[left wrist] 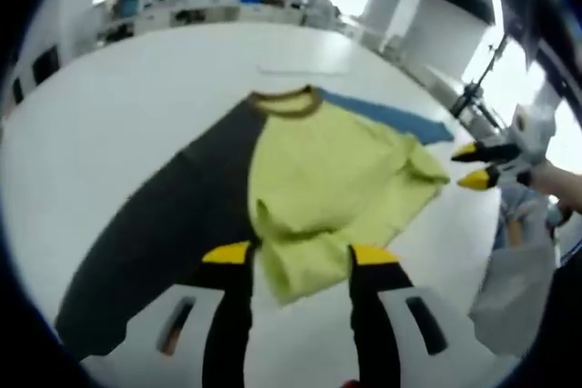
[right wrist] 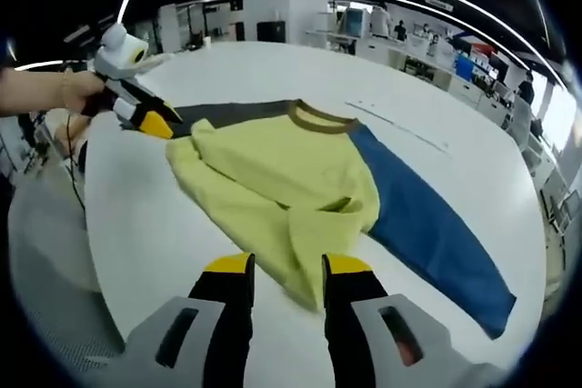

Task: Fold the garment on the visible template until the final outline fits inside the template.

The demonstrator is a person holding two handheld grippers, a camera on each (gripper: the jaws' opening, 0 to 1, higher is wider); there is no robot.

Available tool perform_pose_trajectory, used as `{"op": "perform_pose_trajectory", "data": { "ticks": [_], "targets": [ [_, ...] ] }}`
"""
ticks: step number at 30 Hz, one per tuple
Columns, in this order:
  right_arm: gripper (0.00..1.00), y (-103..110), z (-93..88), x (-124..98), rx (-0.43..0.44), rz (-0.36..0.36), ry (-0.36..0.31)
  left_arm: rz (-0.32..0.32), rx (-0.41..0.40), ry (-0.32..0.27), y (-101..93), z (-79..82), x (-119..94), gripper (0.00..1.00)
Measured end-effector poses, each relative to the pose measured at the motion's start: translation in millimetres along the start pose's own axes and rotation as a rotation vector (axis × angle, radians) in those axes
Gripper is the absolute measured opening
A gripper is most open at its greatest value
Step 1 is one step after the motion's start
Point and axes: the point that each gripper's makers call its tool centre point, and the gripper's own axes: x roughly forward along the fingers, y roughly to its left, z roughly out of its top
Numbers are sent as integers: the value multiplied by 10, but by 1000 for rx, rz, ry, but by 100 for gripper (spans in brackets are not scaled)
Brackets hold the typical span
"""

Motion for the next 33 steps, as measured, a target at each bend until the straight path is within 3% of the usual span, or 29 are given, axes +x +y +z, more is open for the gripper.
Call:
{"op": "perform_pose_trajectory", "data": {
  "ticks": [10, 23, 31, 33],
  "targets": [
    [23, -42, 72, 242, -20, 3, 9, -13, 17, 13, 25, -34, 152, 33],
    [21, -66, 81, 448, -59, -8, 33, -35, 42, 8, 14, 39, 290, 23],
    [18, -39, 22, 574, -166, -16, 83, -27, 39, 22, 74, 30, 331, 13],
    [17, -43, -21, 599, -237, -24, 113, -24, 39, 29, 82, 18, 337, 12]
  ]
}}
